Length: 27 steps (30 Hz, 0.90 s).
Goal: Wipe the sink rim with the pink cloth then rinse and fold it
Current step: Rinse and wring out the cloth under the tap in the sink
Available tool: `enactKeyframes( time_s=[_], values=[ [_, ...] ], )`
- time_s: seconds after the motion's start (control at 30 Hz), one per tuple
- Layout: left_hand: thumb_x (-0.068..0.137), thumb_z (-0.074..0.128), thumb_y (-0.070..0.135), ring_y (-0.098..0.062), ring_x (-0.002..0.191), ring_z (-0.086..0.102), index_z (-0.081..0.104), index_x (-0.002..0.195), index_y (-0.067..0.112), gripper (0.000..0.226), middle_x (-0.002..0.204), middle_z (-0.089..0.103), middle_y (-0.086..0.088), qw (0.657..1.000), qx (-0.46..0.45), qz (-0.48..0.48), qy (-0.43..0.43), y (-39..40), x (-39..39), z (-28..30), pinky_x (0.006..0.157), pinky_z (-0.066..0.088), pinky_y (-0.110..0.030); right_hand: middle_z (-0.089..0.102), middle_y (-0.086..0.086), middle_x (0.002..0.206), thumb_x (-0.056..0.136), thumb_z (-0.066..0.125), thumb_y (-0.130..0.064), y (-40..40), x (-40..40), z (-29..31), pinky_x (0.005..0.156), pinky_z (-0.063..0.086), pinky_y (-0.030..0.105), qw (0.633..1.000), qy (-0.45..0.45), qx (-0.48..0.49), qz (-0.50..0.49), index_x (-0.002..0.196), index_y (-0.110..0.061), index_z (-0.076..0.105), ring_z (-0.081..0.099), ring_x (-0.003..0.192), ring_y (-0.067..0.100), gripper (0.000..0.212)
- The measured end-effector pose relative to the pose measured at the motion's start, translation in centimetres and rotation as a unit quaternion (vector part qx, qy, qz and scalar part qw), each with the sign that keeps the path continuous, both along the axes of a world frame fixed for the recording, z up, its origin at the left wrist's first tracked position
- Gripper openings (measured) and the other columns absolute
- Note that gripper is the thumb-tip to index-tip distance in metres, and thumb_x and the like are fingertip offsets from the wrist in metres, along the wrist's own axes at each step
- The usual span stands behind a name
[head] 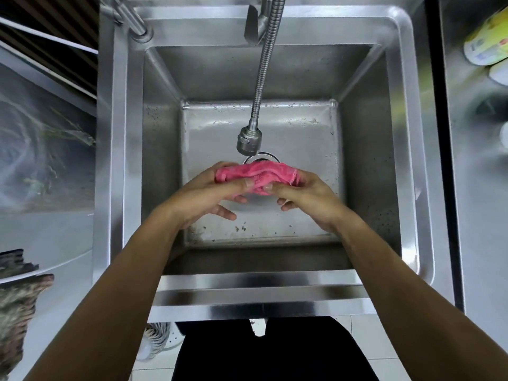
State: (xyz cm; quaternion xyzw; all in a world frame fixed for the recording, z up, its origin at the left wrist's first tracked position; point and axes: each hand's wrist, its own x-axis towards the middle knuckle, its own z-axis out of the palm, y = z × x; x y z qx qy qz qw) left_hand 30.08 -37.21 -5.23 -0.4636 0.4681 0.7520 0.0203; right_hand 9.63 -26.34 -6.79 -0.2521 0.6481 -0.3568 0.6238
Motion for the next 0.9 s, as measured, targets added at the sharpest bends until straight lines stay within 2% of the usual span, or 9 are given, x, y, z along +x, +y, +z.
enactKeyframes(
  time_s=[0.1, 0.2, 0.3, 0.43, 0.5, 0.6, 0.67, 0.77, 0.9],
  values=[
    [0.079, 0.08, 0.041, -0.019, 0.099, 0.074, 0.067, 0.122, 0.036, 0.045, 0.117, 0.073, 0.0, 0.999, -0.039, 0.02, 0.012, 0.1, -0.2, 0.1, 0.069, 0.06, -0.036, 0.075, -0.007, 0.089, 0.09, 0.078, -0.022, 0.5, 0.4, -0.3, 0.079, 0.057, 0.034, 0.999, 0.032, -0.001, 0.036, 0.108, -0.035, 0.075, 0.065, 0.081, 0.008, 0.022],
    [0.08, 0.079, 0.043, -0.013, 0.08, 0.072, 0.072, 0.115, 0.031, 0.037, 0.099, 0.076, 0.002, 0.998, -0.054, -0.021, -0.011, -0.1, -0.3, 0.3, 0.064, 0.059, -0.034, 0.076, -0.013, 0.09, 0.089, 0.077, -0.034, 1.0, 1.0, -0.1, 0.081, 0.059, 0.037, 0.999, 0.021, 0.011, 0.039, 0.111, -0.036, 0.073, 0.067, 0.083, 0.007, 0.022],
    [0.084, 0.078, 0.039, -0.019, 0.085, 0.076, 0.071, 0.114, 0.027, 0.033, 0.1, 0.078, -0.001, 0.997, -0.047, -0.052, -0.016, -0.5, -0.3, 0.8, 0.065, 0.06, -0.033, 0.073, -0.014, 0.107, 0.083, 0.076, -0.042, 1.5, 1.0, -0.2, 0.087, 0.061, 0.037, 1.0, 0.002, -0.009, 0.003, 0.125, -0.038, 0.06, 0.07, 0.1, 0.009, 0.045],
    [0.093, 0.074, 0.034, -0.016, 0.085, 0.076, 0.077, 0.098, 0.024, 0.012, 0.091, 0.079, 0.003, 0.99, -0.127, -0.019, -0.053, -0.6, -1.4, 0.7, 0.078, 0.062, -0.034, 0.072, -0.003, 0.112, 0.089, 0.077, -0.015, 1.1, 0.8, 0.2, 0.088, 0.058, 0.026, 0.995, -0.058, -0.073, -0.024, 0.128, -0.021, 0.06, 0.07, 0.103, 0.011, 0.043],
    [0.095, 0.071, 0.042, -0.016, 0.084, 0.077, 0.078, 0.096, 0.023, 0.021, 0.091, 0.08, 0.001, 0.984, -0.161, 0.005, -0.082, -0.4, -2.0, 0.7, 0.08, 0.062, -0.034, 0.075, -0.005, 0.099, 0.088, 0.079, -0.002, 0.4, 0.7, 0.3, 0.079, 0.057, 0.022, 0.997, -0.021, -0.071, -0.011, 0.12, -0.017, 0.065, 0.072, 0.09, 0.007, 0.038],
    [0.086, 0.072, 0.056, -0.017, 0.095, 0.077, 0.074, 0.111, 0.024, 0.04, 0.106, 0.078, -0.001, 0.995, -0.067, -0.024, -0.067, -0.7, -1.7, 0.9, 0.08, 0.064, -0.04, 0.076, -0.005, 0.083, 0.093, 0.076, -0.018, -0.3, 0.7, 0.4, 0.067, 0.056, 0.027, 0.997, 0.045, -0.04, -0.044, 0.104, -0.019, 0.074, 0.069, 0.071, 0.007, 0.011],
    [0.076, 0.081, 0.046, -0.017, 0.108, 0.073, 0.067, 0.125, 0.026, 0.054, 0.117, 0.075, 0.0, 0.997, -0.016, -0.074, -0.018, -0.8, -1.3, 0.9, 0.087, 0.062, -0.038, 0.078, -0.001, 0.081, 0.097, 0.072, -0.025, -0.4, 0.7, 0.4, 0.066, 0.056, 0.022, 0.993, 0.048, -0.029, -0.106, 0.096, -0.014, 0.078, 0.072, 0.071, 0.009, 0.013],
    [0.071, 0.089, 0.028, -0.022, 0.111, 0.072, 0.063, 0.128, 0.028, 0.063, 0.119, 0.074, -0.006, 0.997, -0.033, -0.062, -0.016, -0.9, -1.1, 0.0, 0.092, 0.06, -0.041, 0.081, 0.002, 0.088, 0.097, 0.071, -0.031, -0.4, 0.3, 0.2, 0.074, 0.058, 0.021, 0.992, 0.025, 0.021, -0.126, 0.094, -0.016, 0.082, 0.078, 0.081, 0.013, 0.019],
    [0.088, 0.08, 0.02, -0.024, 0.105, 0.074, 0.071, 0.117, 0.03, 0.032, 0.11, 0.077, -0.002, 0.999, -0.045, -0.002, -0.02, -1.1, -1.1, -0.4, 0.098, 0.058, -0.043, 0.078, 0.011, 0.116, 0.096, 0.071, -0.023, 0.0, -0.1, 0.0, 0.099, 0.058, 0.04, 0.983, -0.144, 0.04, -0.108, 0.121, -0.011, 0.074, 0.074, 0.11, 0.026, 0.028]
  ],
)
